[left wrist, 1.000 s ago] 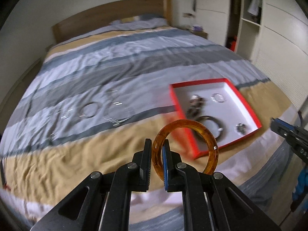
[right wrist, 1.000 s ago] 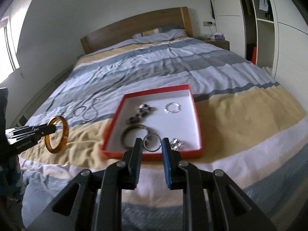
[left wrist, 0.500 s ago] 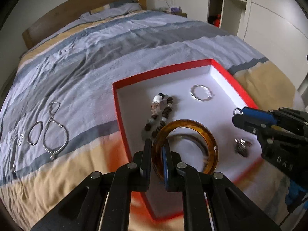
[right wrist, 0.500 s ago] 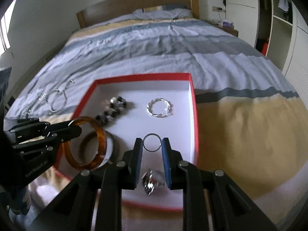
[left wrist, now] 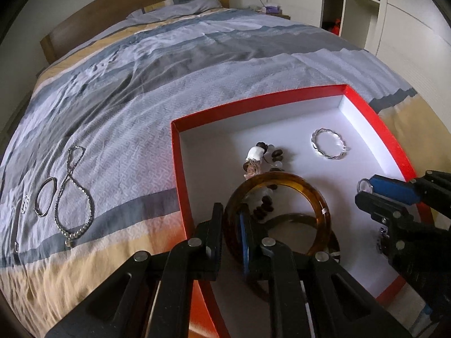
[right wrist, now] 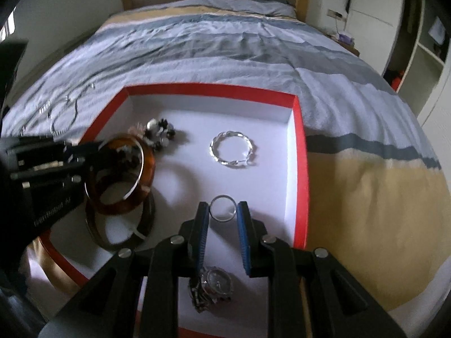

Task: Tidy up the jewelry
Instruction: 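Carry bangle and ring into the red box and open both tools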

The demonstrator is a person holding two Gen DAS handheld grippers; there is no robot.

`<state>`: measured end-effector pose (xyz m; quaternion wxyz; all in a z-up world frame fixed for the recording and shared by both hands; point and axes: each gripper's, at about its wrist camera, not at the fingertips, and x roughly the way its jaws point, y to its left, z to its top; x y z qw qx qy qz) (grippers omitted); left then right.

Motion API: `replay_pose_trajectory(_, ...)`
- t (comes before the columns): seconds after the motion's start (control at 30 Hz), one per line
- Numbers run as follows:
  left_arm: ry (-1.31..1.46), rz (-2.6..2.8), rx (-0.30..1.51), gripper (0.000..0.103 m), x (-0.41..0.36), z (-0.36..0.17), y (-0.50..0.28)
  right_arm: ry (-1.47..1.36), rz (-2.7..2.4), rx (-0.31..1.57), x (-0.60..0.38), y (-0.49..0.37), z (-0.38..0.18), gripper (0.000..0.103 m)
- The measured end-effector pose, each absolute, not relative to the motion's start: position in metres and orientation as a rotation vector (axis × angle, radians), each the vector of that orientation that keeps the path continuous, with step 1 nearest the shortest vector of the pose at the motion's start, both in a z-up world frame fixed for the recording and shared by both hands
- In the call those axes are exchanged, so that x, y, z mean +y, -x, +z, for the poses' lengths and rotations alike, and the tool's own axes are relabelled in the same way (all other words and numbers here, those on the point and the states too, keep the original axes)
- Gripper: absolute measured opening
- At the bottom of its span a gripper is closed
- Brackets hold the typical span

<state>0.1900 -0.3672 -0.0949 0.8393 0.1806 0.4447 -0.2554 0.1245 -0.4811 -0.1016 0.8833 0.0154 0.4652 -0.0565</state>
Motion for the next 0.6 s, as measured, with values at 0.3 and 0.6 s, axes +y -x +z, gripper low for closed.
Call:
replay_pose_trajectory(0.3,-0.346,-0.540,0.970,0.013,-0.364,-0.092,-0.194,-0.014,-0.129,1.008,-0.479,-0.122,-0.100,0.027)
replay_pose_trajectory(0.6,-0.316,-0.576,0.938,0.049,-0.358,-0.069,-0.178,-0.079,-0.181,0.939,-0.486,-0.085,-0.069,0.032)
